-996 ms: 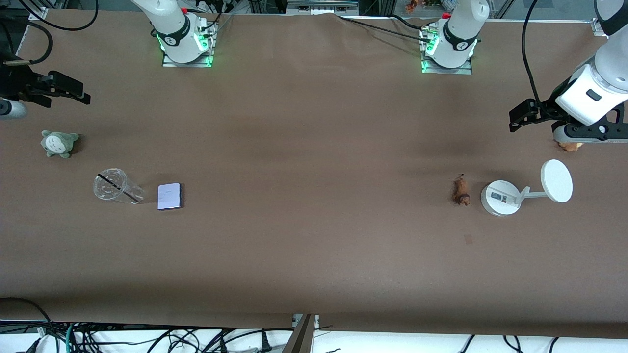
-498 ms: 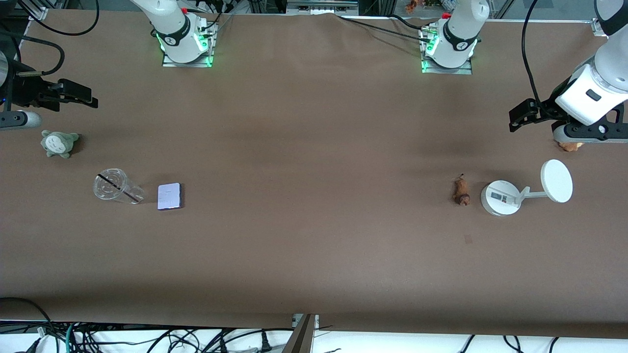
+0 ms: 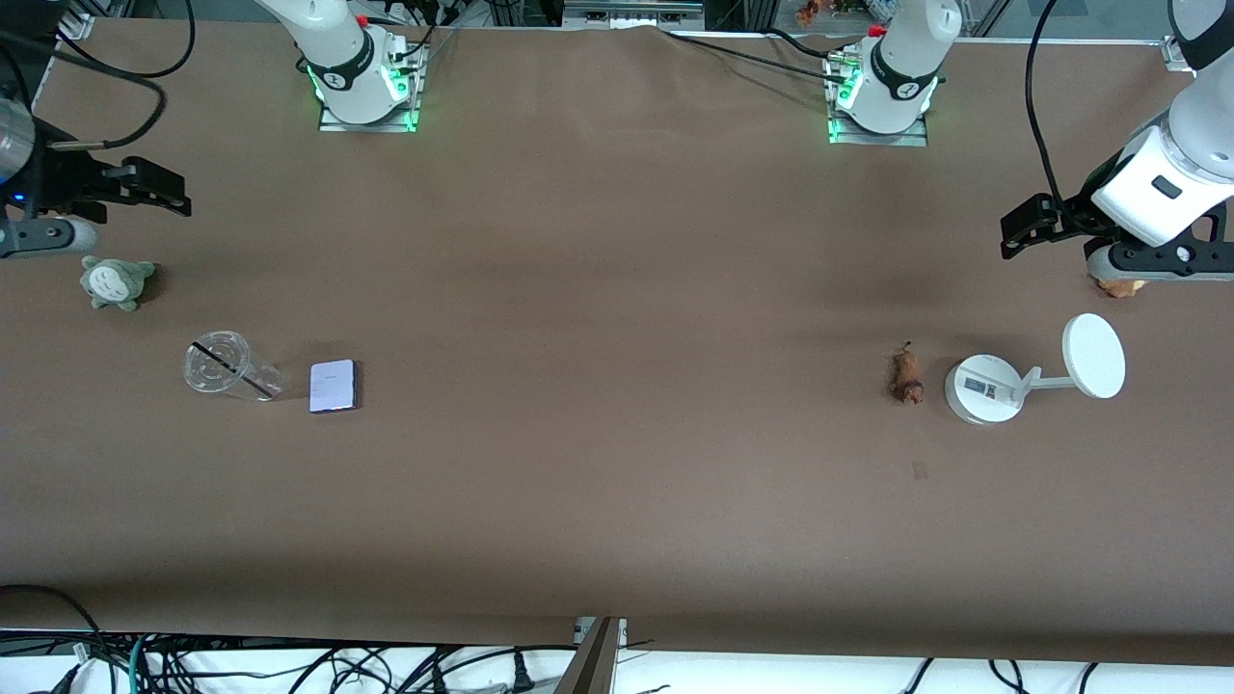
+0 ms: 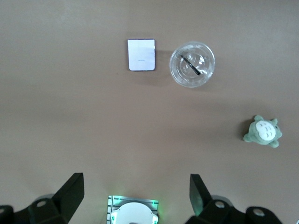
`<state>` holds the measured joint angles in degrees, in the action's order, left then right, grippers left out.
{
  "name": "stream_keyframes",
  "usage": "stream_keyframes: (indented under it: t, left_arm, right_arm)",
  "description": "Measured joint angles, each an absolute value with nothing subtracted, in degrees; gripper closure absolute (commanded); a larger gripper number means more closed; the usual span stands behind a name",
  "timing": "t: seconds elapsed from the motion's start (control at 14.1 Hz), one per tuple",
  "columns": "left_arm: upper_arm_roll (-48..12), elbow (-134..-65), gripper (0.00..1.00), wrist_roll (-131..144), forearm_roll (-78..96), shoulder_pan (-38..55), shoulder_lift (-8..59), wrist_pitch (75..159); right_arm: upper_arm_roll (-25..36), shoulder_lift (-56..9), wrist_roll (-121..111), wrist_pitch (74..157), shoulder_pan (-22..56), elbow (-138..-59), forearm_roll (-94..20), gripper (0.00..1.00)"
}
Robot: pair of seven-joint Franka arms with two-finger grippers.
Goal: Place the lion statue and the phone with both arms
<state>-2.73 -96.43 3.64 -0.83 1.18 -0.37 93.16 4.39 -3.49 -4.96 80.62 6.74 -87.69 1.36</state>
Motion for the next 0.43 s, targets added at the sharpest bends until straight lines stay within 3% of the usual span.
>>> stream_keyframes:
  t: [0.43]
  left_arm:
    - [-2.7,-96.4,0.00,3.6,-0.8,1.2,-0.4,93.2]
  right_arm:
    - [4.5,-4.1,-4.6,80.6,7.2,-87.3,1.4,0.00]
